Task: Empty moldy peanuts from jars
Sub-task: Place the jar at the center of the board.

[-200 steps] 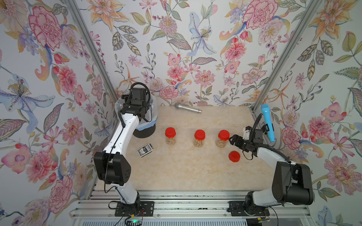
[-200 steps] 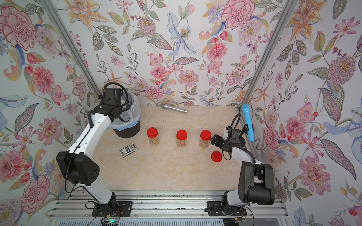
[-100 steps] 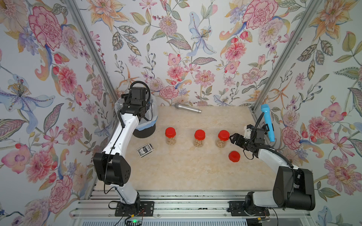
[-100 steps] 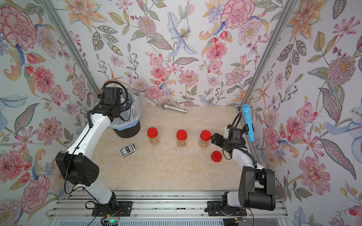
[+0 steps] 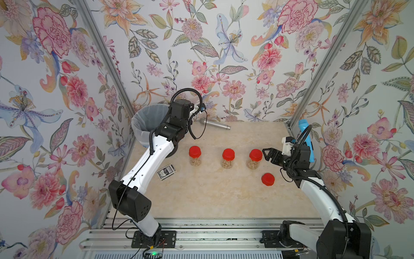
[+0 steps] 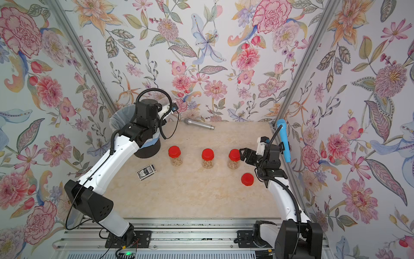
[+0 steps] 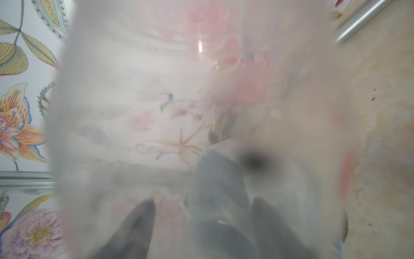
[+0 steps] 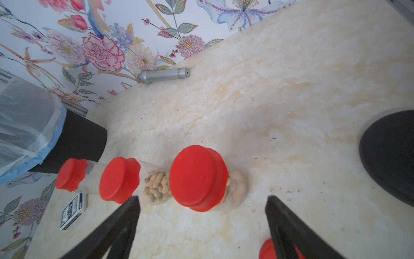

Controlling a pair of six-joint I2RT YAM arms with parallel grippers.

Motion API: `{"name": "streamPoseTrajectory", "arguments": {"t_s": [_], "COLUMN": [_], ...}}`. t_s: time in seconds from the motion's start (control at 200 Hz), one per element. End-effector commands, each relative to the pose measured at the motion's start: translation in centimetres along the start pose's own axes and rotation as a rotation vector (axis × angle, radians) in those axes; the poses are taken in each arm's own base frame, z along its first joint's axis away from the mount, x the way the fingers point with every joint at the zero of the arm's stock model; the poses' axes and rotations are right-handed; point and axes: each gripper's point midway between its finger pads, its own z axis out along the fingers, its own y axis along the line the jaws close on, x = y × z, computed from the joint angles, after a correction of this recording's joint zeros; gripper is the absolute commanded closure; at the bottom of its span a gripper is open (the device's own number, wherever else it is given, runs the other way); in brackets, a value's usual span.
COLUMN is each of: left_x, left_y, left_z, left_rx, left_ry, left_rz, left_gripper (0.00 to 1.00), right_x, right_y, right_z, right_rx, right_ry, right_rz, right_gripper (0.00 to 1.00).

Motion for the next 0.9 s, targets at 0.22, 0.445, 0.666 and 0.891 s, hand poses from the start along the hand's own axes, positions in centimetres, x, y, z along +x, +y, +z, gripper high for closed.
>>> {"name": "streamPoseTrajectory", "arguments": {"t_s": [0.22,0.445,0.666,0.891], "left_x": [-7.8,-7.2,-6.6,-6.1], "left_y": [-6.0,-10.7,-14.0,-15.1], "left_z": [-6.5,-8.5,-9.8,-10.4], "left_rx": [0.242,0.349,0.417,0.449], "left_ry": [-0.595,-0.689,-0.715,-0.734], "left_rz": [-0.447,-0.531,-0.551,-0.575], "left_gripper": [0.63,0.63,0.64,0.64], "right_x": [-3.1,-3.3,-3.4,-3.4], "right_y": [10.8,16.8,21.9,25.6], "right_z": [-4.6,-5.3,-4.6,-3.7], "right_rx": [-0.328,-0.473,-0.541,-0.570], "right_ry": [-0.057,-0.036,-0.024,-0.010], "right_rz": [0.011,0.009,-0.052,-0.129], "right_gripper": [0.08,0.08,0.08,0.10]}}
